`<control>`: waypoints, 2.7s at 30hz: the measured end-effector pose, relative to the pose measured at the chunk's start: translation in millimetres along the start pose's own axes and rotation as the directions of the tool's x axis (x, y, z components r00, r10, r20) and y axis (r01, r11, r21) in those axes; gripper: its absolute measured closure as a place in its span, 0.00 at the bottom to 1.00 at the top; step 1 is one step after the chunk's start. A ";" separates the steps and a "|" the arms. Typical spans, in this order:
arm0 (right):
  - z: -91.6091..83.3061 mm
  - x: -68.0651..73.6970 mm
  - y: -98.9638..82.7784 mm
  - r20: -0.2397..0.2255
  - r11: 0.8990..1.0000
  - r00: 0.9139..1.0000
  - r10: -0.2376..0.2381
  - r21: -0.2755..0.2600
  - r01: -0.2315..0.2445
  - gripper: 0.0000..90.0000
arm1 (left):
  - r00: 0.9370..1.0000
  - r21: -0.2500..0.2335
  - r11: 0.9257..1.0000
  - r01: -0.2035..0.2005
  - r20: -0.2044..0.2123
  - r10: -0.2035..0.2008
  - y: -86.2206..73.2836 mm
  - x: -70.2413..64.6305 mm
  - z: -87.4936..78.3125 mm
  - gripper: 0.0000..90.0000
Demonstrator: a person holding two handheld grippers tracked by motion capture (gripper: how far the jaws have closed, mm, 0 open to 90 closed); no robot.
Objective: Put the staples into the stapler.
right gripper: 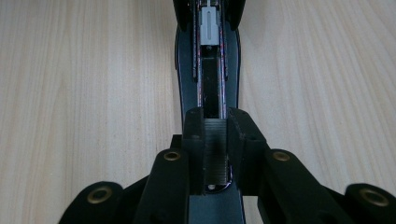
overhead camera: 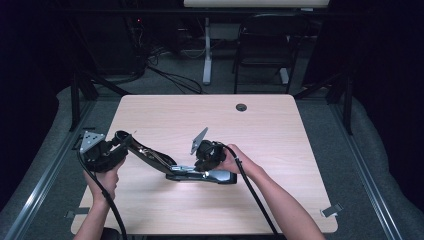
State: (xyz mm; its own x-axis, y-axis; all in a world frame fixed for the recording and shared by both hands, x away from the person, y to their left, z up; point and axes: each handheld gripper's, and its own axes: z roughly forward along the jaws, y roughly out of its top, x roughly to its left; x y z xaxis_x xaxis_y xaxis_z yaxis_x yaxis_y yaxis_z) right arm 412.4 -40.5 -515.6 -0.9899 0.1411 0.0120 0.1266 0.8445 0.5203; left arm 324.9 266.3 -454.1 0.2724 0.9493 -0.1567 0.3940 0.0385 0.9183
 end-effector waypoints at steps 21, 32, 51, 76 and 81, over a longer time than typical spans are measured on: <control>-2.6 -1.4 -4.2 0.009 1.000 1.000 0.006 0.001 -0.006 0.81 | 1.000 -0.001 1.000 0.000 -0.001 0.000 -0.1 0.0 0.2 0.69; -5.3 0.0 -5.3 0.005 1.000 1.000 0.018 -0.007 -0.018 0.79 | 1.000 -0.001 1.000 0.000 -0.001 0.000 0.0 0.1 0.3 0.69; -58.3 15.2 -29.2 0.180 0.974 0.958 0.222 -0.081 -0.210 0.35 | 1.000 -0.007 1.000 0.003 -0.003 -0.003 -0.2 -1.2 0.3 0.69; -80.0 36.8 -87.3 0.295 0.940 0.893 0.341 -0.089 -0.329 0.75 | 1.000 -0.019 1.000 -0.002 -0.001 0.002 0.1 -4.3 0.0 0.69; -72.2 38.7 -81.1 0.291 0.946 0.900 0.324 -0.079 -0.314 0.78 | 1.000 -0.017 1.000 -0.005 -0.001 0.005 0.7 -4.7 0.2 0.69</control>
State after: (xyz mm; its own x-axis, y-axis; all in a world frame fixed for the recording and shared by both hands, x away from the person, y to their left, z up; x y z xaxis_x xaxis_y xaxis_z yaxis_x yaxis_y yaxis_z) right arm 359.3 -140.9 -495.7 -0.8318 0.5507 -0.0694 0.4261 0.7137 0.5559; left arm 324.1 261.9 -452.8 0.2736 0.9497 -0.1523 0.3777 0.0396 0.9251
